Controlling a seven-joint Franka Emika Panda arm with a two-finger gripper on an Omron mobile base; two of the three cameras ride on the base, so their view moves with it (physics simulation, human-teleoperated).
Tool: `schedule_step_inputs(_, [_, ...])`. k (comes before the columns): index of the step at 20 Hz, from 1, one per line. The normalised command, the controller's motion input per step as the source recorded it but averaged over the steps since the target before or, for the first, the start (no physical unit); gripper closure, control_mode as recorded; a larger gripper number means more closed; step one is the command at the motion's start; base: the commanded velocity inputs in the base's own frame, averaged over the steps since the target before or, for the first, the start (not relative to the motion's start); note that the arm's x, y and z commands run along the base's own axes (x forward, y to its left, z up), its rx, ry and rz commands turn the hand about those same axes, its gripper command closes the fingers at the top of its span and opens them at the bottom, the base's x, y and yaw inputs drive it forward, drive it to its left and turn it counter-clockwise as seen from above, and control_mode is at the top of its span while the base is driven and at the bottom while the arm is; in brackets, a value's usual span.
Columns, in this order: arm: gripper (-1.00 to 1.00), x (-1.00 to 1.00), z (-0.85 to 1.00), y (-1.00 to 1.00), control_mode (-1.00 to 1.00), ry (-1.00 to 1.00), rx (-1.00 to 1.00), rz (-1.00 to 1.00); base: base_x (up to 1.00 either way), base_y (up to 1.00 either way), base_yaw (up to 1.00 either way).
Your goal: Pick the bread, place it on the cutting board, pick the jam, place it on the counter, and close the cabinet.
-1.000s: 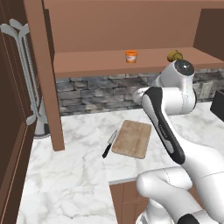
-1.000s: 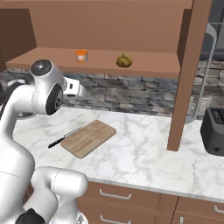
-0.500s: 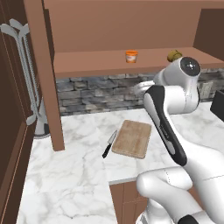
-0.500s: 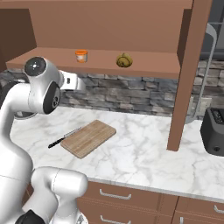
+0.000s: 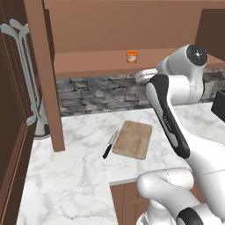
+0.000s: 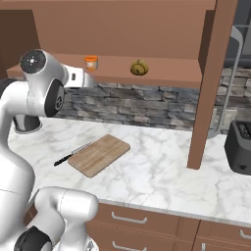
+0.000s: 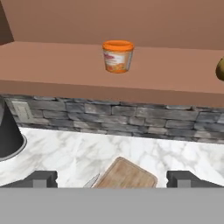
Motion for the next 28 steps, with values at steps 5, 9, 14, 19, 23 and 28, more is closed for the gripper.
schedule_step_inputs(5, [-1.0, 0.0, 0.43, 0.02, -1.0, -0.01, 0.0, 0.0, 0.0, 0.0, 0.0])
schedule_step_inputs(9, [-1.0, 0.0, 0.4, 0.12, -1.0, 0.0, 0.0, -0.03, 0.0, 0.0, 0.0])
schedule_step_inputs(14, [-1.0, 0.0, 0.27, 0.17, -1.0, 0.0, 0.0, -0.03, 0.0, 0.0, 0.0])
schedule_step_inputs(19, [-1.0, 0.0, 0.0, 0.11, -1.0, 0.0, -0.01, 0.0, 0.0, 0.0, 0.0])
schedule_step_inputs(23, [-1.0, 0.0, 0.0, 0.02, -1.0, -0.01, 0.0, 0.0, 0.0, 0.0, 0.0])
schedule_step_inputs(28, [-1.0, 0.03, 0.0, 0.0, -1.0, -0.03, 0.0, 0.0, 0.0, 0.0, 0.0])
